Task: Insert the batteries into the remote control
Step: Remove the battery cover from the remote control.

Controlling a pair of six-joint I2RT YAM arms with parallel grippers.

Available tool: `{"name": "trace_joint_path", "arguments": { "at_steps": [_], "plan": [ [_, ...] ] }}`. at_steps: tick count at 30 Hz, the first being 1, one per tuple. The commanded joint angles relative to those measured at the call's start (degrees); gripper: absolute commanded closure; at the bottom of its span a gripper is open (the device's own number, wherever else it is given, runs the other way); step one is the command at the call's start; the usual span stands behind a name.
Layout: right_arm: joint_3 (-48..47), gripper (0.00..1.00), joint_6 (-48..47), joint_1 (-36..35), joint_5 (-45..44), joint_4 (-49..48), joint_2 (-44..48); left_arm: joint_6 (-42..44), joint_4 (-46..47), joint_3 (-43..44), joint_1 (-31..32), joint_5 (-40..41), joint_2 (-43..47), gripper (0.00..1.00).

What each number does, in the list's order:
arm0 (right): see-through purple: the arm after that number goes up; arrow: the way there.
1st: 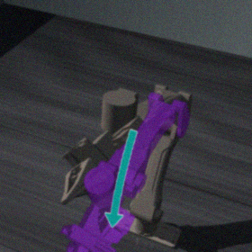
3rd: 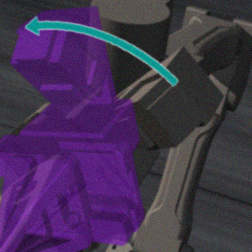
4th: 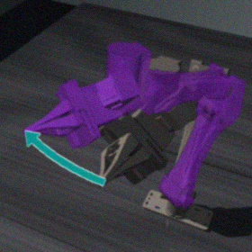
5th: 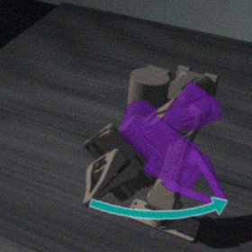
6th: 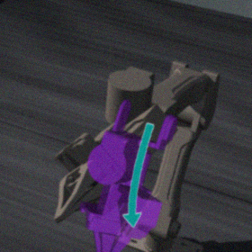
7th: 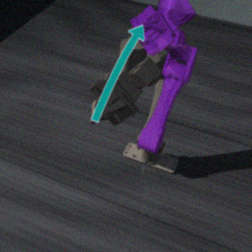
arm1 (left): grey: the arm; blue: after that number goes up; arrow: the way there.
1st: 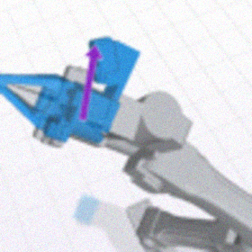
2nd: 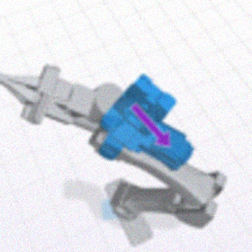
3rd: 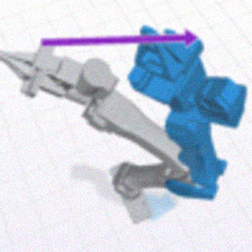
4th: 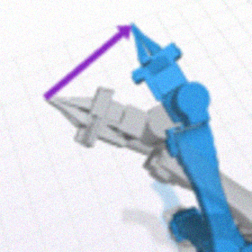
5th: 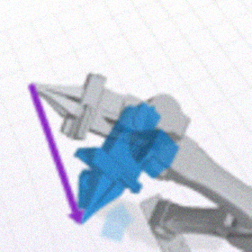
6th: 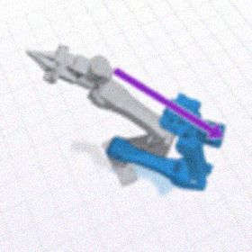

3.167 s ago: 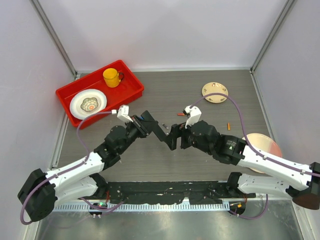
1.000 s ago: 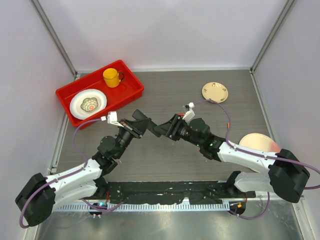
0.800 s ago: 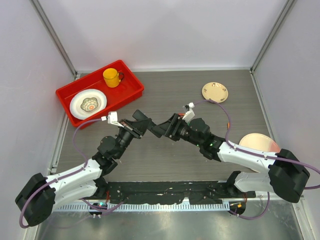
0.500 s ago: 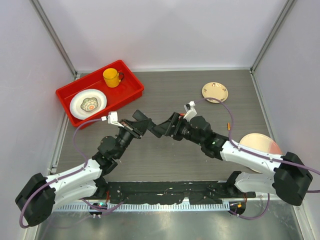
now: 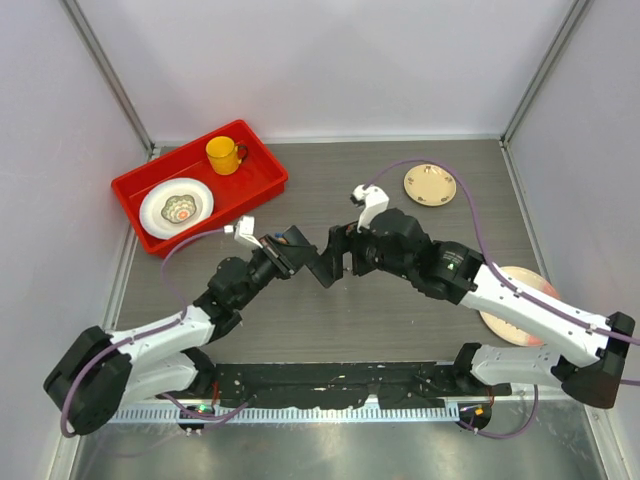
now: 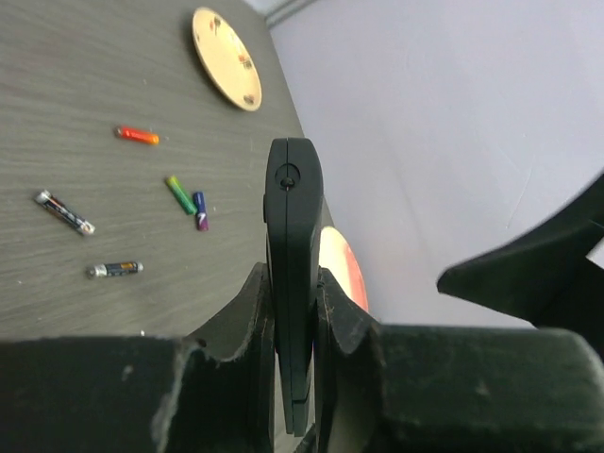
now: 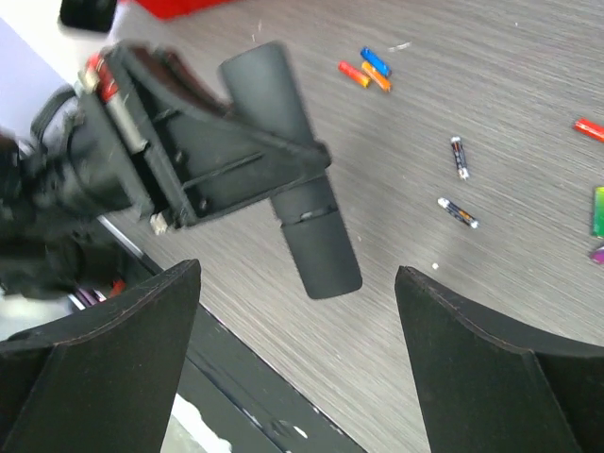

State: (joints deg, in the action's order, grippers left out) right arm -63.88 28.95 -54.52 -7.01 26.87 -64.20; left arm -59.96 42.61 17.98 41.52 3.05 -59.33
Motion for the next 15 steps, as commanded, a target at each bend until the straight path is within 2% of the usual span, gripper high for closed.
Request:
{"name": "trace_joint_path", "arguments": {
  "at_steps": [1, 7, 15],
  "plan": [
    [-6.5, 0.11, -10.5, -4.9, -8.5, 15.0, -3.8, -8.9, 6.7, 3.4, -3.0, -11.7, -6.1, 1.0],
    [-5.8, 0.11, -9.3, -6.4, -9.2, 17.9, -6.1, -13.3, 16.8, 2.9, -3.5, -14.8, -12.4, 1.0],
    [-3.2, 0.11, -8.0, -7.8, -9.1, 15.1, -7.0, -14.5, 19.3, 4.1, -3.5, -16.4, -15.0, 1.0]
  ]
}}
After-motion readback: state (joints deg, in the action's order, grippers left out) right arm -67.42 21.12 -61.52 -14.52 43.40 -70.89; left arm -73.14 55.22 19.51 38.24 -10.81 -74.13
